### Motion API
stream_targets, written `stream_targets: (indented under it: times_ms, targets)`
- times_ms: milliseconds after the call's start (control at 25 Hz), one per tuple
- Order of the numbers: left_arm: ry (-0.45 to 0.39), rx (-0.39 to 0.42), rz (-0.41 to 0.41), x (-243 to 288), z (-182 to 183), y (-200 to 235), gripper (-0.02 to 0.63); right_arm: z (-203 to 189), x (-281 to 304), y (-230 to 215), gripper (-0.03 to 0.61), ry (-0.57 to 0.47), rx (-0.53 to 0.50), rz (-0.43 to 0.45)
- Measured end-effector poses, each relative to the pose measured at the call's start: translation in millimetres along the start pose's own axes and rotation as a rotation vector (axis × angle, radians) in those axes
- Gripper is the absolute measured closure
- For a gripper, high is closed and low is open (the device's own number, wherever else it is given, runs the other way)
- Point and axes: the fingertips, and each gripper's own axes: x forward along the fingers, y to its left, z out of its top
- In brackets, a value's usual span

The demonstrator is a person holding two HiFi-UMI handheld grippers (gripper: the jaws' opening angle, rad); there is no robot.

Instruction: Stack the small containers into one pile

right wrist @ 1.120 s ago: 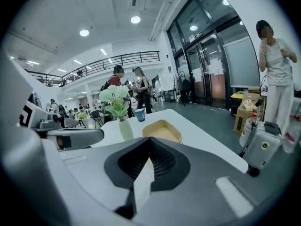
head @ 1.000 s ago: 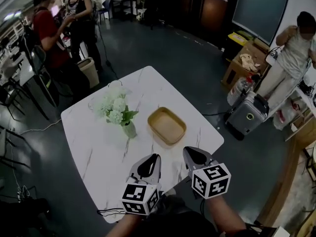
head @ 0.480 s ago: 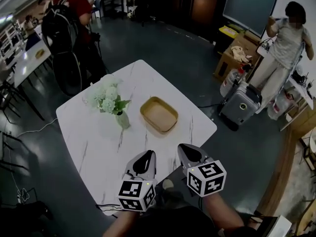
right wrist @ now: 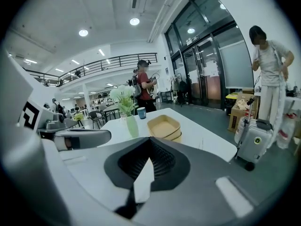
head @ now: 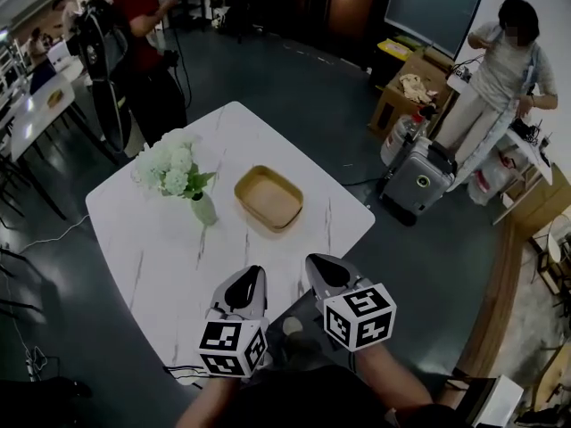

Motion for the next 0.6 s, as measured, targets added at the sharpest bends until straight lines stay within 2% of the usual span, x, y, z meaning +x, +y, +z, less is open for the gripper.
stream_targets:
  times_ms: [600]
  targets:
    - [0.001,-0.009,0.014,5.7,-0.5,9.0,0.601,0.7,9.1,-0.4,0.578,0.017,-0.007,0.008]
